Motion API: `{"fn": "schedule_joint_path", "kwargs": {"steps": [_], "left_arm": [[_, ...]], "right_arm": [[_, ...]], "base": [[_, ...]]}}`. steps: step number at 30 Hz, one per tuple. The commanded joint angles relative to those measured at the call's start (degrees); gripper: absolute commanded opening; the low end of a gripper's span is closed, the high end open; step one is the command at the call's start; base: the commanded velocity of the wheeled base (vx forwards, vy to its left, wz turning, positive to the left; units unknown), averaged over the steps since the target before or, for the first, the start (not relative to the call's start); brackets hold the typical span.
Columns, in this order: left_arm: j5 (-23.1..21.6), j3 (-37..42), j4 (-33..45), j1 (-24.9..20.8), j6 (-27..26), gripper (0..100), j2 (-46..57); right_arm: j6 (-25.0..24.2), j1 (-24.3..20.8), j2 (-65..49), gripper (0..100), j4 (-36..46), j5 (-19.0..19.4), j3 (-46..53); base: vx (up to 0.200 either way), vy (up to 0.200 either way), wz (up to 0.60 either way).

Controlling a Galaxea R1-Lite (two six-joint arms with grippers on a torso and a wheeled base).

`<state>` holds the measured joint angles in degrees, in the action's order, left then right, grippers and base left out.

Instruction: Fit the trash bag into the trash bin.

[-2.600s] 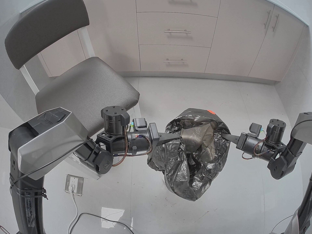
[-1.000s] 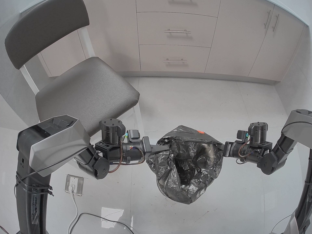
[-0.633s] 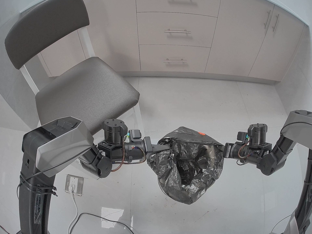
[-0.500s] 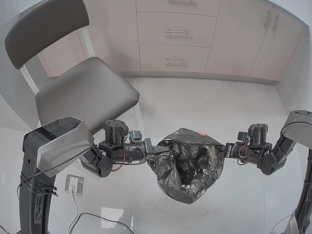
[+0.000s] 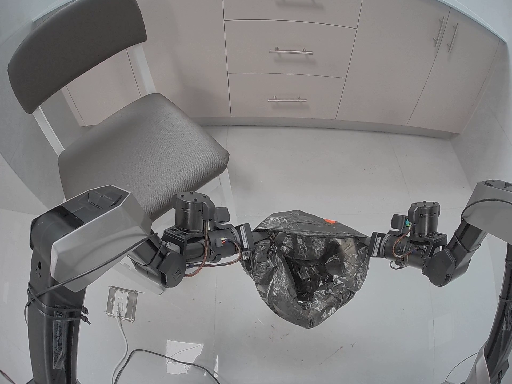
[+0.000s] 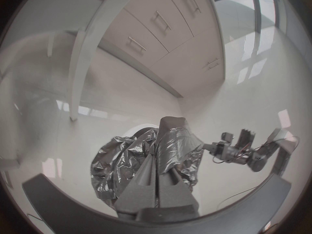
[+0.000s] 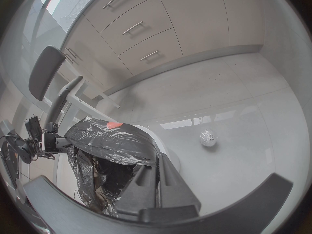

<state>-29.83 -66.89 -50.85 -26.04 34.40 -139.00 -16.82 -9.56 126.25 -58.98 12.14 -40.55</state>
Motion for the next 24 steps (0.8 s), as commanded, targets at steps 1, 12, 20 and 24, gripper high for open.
{"fn": "schedule_joint_path", "kwargs": {"steps": [1, 12, 20, 24], "left_arm": [[7.0, 0.4, 3.5, -2.5, -6.3, 0, 3.3], [10.7, 1.8, 8.0, -6.2, -10.1, 0, 5.2], [10.8, 0.6, 8.2, -5.7, -10.8, 0, 3.0], [11.0, -1.0, 8.7, -4.2, -13.3, 0, 1.8]], "right_arm": [[0.0, 0.0, -0.1, 0, -0.1, -0.8, -0.3], [2.5, -0.2, -2.6, 0, -0.1, -1.0, 4.1], [2.7, 0.0, -1.6, 0, -0.1, -1.2, 4.3], [2.7, 0.0, -0.2, 0, -0.1, -2.1, 2.7]], "base": [[0.0, 0.0, 0.0], [0.0, 0.0, 0.0], [0.0, 0.0, 0.0], [0.0, 0.0, 0.0]]}}
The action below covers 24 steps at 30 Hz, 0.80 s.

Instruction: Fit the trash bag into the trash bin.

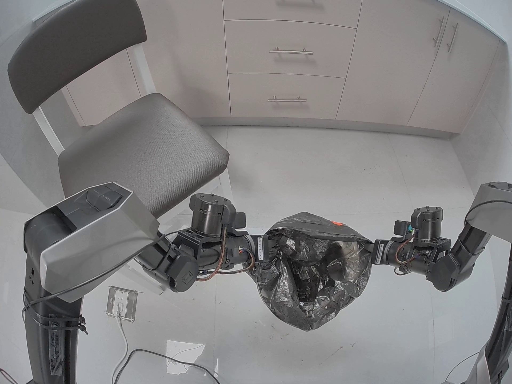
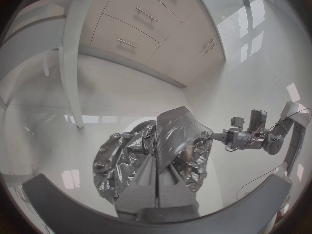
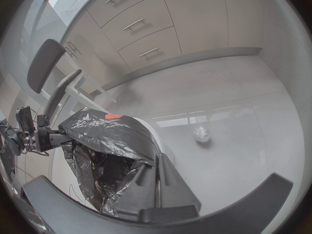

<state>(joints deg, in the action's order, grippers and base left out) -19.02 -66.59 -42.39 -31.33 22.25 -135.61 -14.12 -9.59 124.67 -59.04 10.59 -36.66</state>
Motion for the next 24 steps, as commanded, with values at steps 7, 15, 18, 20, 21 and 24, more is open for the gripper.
{"fn": "schedule_joint_path", "kwargs": {"steps": [7, 15, 18, 20, 21, 24], "left_arm": [[8.9, -4.3, 2.6, 1.4, -7.5, 0, -3.9], [9.2, -4.9, 2.8, 0.8, -9.1, 0, -3.6], [9.3, -5.5, 2.8, 0.8, -9.1, 0, -3.9], [9.3, -6.2, 3.0, 0.8, -9.1, 0, -4.0], [9.3, -7.2, 4.2, 0.9, -9.2, 0, -4.0], [9.3, -9.2, 7.0, 1.0, -9.2, 0, -3.5]], "right_arm": [[0.2, 0.0, 3.1, 0, 0.0, -2.1, -2.4], [2.6, 0.5, 2.8, 0, 0.0, -2.2, -1.6], [3.1, 0.5, 2.9, 0, 0.0, -2.2, -2.2], [3.3, 0.5, 2.9, 0, 0.0, -2.2, -2.7], [3.4, 0.5, 3.0, 0, 0.2, -2.2, -3.6], [3.9, 0.5, 3.2, 0, 1.4, -2.2, -4.7]], "base": [[0.0, 0.0, 0.0], [0.0, 0.0, 0.0], [0.0, 0.0, 0.0], [0.0, 0.0, 0.0], [0.0, 0.0, 0.0], [0.0, 0.0, 0.0]]}}
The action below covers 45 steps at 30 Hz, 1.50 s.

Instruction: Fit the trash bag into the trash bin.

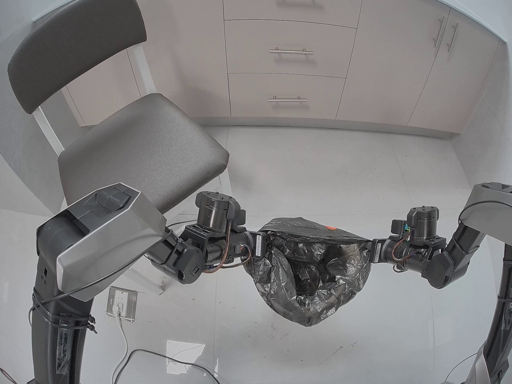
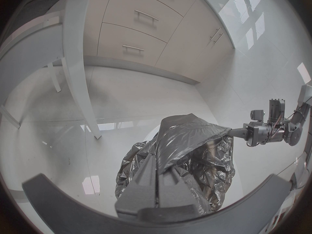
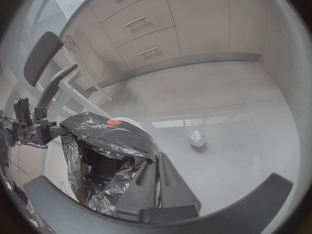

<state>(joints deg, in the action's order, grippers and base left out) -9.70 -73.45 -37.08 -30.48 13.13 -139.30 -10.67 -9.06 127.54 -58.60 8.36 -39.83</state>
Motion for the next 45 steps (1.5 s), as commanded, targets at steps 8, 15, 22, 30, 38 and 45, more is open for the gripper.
{"fn": "schedule_joint_path", "kwargs": {"steps": [8, 15, 22, 30, 38, 45], "left_arm": [[0.0, -2.8, 2.4, 0.0, -0.1, 0, 0.2], [0.0, -2.2, 2.4, 0.3, 0.0, 0, 0.3], [0.0, -2.7, 2.3, 0.4, 0.0, 0, -0.1], [0.0, -2.7, 2.4, 1.1, 0.0, 0, 0.1], [0.0, -2.4, 2.3, 1.1, 0.0, 0, 0.3], [0.0, -2.6, 2.3, 1.1, 0.0, 0, 0.3]], "right_arm": [[2.7, 0.0, 1.0, 100, 2.0, -1.2, -1.3], [3.9, -0.1, 0.3, 100, 2.3, -1.1, -1.2], [6.9, -2.1, -6.1, 100, 7.4, -1.1, -1.7], [8.3, -7.8, -9.3, 100, 20.7, -2.2, -10.9], [10.1, -12.3, -6.2, 100, 25.9, -5.6, -17.8], [11.4, -13.1, -4.0, 100, 27.2, -7.9, -21.4]], "base": [[0.0, 0.0, 0.0], [0.0, 0.0, 0.0], [0.0, 0.0, 0.0], [0.0, 0.0, 0.0], [0.0, 0.0, 0.0], [0.0, 0.0, 0.0]]}}
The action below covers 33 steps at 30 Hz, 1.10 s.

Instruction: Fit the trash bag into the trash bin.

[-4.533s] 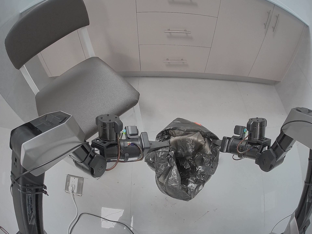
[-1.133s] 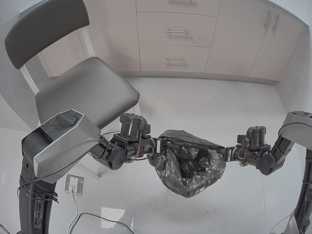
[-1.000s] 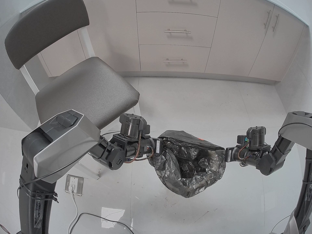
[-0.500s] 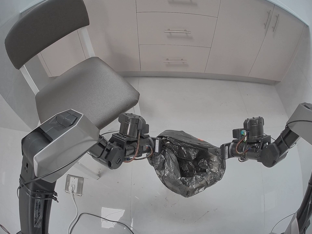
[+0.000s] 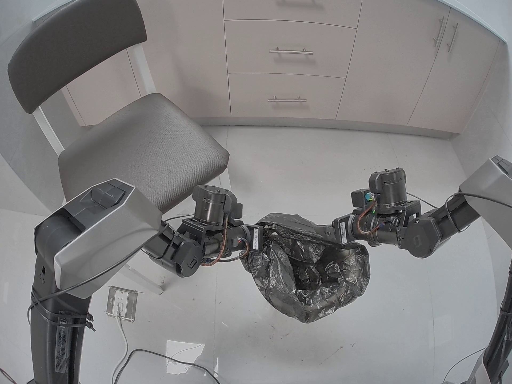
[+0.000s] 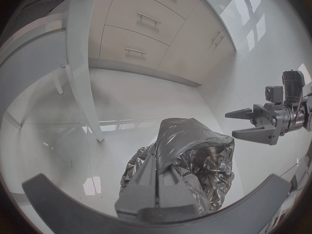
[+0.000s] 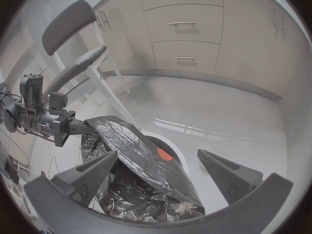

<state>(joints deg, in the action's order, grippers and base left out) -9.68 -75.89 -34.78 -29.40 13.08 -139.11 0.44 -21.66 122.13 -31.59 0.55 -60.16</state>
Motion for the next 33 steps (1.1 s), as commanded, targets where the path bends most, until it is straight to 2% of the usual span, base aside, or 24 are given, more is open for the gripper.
{"fn": "schedule_joint_path", "kwargs": {"steps": [1, 12, 20, 33], "left_arm": [[0.0, -0.1, 0.0, 0.0, 0.0, 0, 0.1], [0.0, -0.2, -0.1, 0.0, 0.0, 0, 0.0], [0.0, -0.2, -0.1, 0.0, 0.0, 0, 0.0], [0.0, -0.1, -0.4, 0.0, -0.1, 0, -0.1]], "right_arm": [[0.7, -0.6, 1.4, 100, 0.2, -0.2, -1.1], [3.6, -1.5, 1.8, 100, 1.2, -1.4, -1.6], [3.7, -1.9, 3.8, 100, 1.2, -1.6, -2.3], [4.3, -1.3, 9.6, 100, 1.0, -5.7, -8.4]], "base": [[0.0, 0.0, 0.0], [0.0, 0.0, 0.0], [0.0, 0.0, 0.0], [0.0, 0.0, 0.0]]}}
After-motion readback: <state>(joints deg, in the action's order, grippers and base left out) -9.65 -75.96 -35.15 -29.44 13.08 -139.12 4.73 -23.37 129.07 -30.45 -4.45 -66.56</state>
